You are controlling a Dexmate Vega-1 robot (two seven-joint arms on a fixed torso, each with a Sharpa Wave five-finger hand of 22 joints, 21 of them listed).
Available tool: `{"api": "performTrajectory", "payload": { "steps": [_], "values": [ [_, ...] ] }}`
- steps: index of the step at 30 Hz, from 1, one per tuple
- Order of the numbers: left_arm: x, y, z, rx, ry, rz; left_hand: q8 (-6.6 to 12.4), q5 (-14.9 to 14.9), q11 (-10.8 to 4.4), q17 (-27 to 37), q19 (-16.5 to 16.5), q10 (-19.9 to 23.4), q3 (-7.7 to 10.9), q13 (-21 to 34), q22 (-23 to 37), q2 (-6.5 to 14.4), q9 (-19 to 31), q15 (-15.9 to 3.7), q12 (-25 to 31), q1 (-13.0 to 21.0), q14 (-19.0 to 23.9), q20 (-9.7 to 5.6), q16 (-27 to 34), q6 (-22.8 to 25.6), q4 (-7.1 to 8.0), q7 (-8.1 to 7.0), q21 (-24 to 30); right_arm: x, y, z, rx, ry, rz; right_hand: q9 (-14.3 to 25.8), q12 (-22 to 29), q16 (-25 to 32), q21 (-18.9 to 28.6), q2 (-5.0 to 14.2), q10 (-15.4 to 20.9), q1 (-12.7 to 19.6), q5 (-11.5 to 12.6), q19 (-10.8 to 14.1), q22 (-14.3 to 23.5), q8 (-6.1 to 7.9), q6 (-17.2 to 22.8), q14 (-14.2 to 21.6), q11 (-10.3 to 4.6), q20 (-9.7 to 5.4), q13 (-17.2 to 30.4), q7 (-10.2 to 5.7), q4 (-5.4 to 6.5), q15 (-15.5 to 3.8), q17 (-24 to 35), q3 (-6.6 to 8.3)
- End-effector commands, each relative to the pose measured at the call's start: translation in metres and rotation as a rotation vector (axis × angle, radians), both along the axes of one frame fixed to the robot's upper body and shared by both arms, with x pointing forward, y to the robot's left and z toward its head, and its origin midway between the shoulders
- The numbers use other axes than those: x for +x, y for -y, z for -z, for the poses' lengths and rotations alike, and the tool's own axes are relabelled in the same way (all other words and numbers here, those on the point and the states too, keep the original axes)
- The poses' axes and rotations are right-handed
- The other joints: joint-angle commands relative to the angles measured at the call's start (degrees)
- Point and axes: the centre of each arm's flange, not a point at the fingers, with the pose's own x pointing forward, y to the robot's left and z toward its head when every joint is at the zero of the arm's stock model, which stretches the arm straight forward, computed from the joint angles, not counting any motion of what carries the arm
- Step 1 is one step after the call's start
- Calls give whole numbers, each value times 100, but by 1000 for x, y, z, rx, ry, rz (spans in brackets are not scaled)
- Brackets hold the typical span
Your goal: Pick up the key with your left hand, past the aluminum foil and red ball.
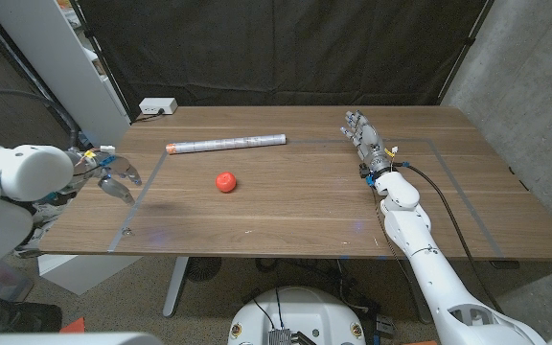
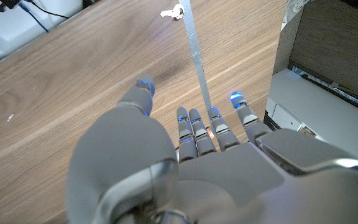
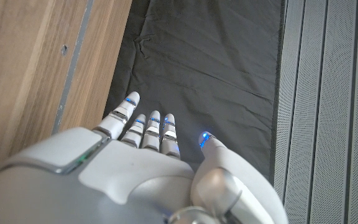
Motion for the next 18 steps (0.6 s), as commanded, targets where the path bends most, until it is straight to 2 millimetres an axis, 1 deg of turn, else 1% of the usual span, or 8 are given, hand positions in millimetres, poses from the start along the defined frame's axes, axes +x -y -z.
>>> {"api": "performTrajectory", "payload": {
  "steps": [1, 3, 7, 8, 10, 12, 16, 18],
  "values": [
    [10, 1, 8, 23, -65, -43, 11, 21, 19, 19, 16, 65, -10, 23, 15, 17, 11, -211, 51, 114, 32, -38, 8, 92, 9, 30, -15, 2, 2, 3, 11, -5, 6, 31, 36, 26, 27, 29, 58, -43, 29, 42, 17, 7, 46, 73, -12, -243, 32, -4, 2, -133, 0, 46],
    [9, 2, 8, 26, -66, -43, 23, 14, 45, 20, 18, 73, -9, 27, 15, 47, 13, -204, 51, 153, 33, -34, 8, 140, 14, 39, -17, 2, 4, 4, 13, -4, 8, 31, 35, 27, 26, 29, 59, -44, 29, 42, 17, 7, 48, 80, -11, -241, 32, -4, 2, -132, -1, 47],
    [9, 5, 8, 46, -72, -55, 63, -8, 71, 20, 11, 29, -4, 36, 17, 123, 16, -177, 27, 268, 10, -11, -3, 302, 15, -46, -29, 1, 5, 6, 20, -4, 10, 31, 33, 25, 25, 27, 60, -48, 30, 42, 17, 6, 50, 79, 1, -240, 32, -7, 2, -130, -1, 48],
    [9, 5, 9, 51, -79, -60, 59, -10, 74, 20, 9, 14, -5, 37, 17, 130, 17, -174, 21, 280, 3, -13, -5, 300, 15, -47, -31, 1, 6, 6, 22, -3, 10, 31, 33, 24, 25, 27, 59, -48, 30, 42, 17, 6, 50, 78, 1, -240, 32, -7, 2, -135, -1, 48],
    [10, 7, 11, 67, -86, -68, 22, -25, 98, 20, -35, -47, -9, 44, 18, 169, 18, -156, -6, 346, -32, 4, -21, 250, 16, -128, -53, 0, 7, 7, 24, -4, 12, 31, 33, 24, 24, 26, 62, -50, 30, 42, 17, 5, 51, 80, 4, -238, 32, -7, 2, -133, -1, 49],
    [10, 8, 13, 80, -93, -75, 2, -39, 95, 19, -46, -82, -19, 49, 19, 195, 19, -153, -22, 406, -47, 3, -29, 249, 16, -308, -62, 0, 7, 8, 26, -4, 14, 31, 31, 23, 25, 26, 60, -51, 30, 43, 17, 5, 52, 81, -6, -237, 32, -7, 2, -128, -1, 49],
    [12, 9, 17, 112, -113, -92, 12, -51, 116, 19, -58, -110, -29, 55, 21, 223, 20, -132, -35, 463, -68, 15, -39, 316, 16, -345, -71, -1, 7, 10, 32, -3, 17, 32, 30, 22, 23, 25, 60, -54, 31, 41, 17, 6, 59, 82, -15, -240, 32, -12, 2, -128, -1, 50],
    [13, 9, 19, 117, -122, -94, 22, -58, 88, 18, -60, -126, -39, 58, 21, 236, 21, -129, -43, 495, -80, 22, -45, 368, 17, -335, -75, -2, 7, 11, 36, -3, 19, 32, 29, 23, 23, 25, 60, -55, 31, 42, 17, 6, 61, 86, -14, -238, 32, -9, 2, -122, -1, 51]
  ]
}}
